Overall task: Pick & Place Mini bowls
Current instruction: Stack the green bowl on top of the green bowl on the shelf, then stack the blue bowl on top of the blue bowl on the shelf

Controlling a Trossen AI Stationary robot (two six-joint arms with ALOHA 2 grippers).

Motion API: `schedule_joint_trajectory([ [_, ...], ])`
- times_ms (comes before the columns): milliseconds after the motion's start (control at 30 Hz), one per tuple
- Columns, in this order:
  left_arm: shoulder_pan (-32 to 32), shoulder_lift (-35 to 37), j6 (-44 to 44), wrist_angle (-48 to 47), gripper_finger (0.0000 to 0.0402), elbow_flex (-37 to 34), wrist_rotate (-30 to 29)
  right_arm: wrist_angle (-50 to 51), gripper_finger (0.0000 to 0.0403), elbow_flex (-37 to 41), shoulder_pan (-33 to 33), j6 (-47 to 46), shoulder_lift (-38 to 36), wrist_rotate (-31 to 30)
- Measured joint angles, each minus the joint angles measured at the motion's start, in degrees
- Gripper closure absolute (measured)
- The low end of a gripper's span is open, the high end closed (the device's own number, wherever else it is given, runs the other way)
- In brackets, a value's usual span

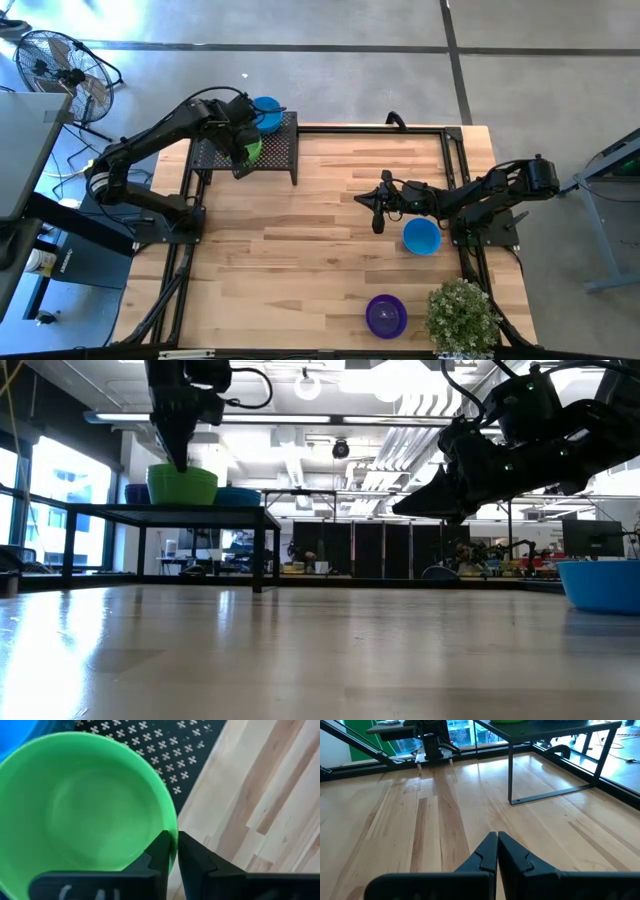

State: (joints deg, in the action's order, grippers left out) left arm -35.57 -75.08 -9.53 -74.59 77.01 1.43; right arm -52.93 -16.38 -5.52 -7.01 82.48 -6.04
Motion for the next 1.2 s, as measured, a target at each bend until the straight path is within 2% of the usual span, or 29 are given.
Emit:
schedule_joint_trajectory([
  [367,-0.02,1.46,0.31,0.40,0.0260,0.33,-2.00,0.00,0.0401,0.00,0.00,0.00,0.00,0.00],
  [433,0.40,2.30,-0.04,0.91,0.0251,1.01,-2.08,0.00,0.0402,0.00,0.00,0.00,0.00,0.00],
  [600,5.63,2.98,-0.16,5.78,0.0251,2.45,-7.16,0.00,0.0400,0.00,0.00,-0.22,0.00,0.00],
  [700,9.21,5.52,-0.11,14.21,0.0270,0.20,-6.81,0.00,0.0401,0.00,0.00,-1.87,0.00,0.00],
  [800,12.75,7.90,-0.12,24.35,0.0304,-5.08,-4.74,0.00,0.0402,0.00,-0.02,-1.99,0.00,0.00],
  [1033,19.33,12.98,0.82,56.57,0.0392,-26.28,1.45,-0.02,0.0402,0.00,0.00,-1.99,0.00,-0.22],
  [1100,20.58,13.15,3.10,67.56,0.0396,-32.25,3.30,-0.13,0.0401,0.00,0.02,-2.05,0.00,-1.46],
  [1200,21.07,12.64,7.96,73.95,0.0386,-39.27,5.26,-0.21,0.0402,-0.02,0.36,-2.10,-0.07,-2.42],
])
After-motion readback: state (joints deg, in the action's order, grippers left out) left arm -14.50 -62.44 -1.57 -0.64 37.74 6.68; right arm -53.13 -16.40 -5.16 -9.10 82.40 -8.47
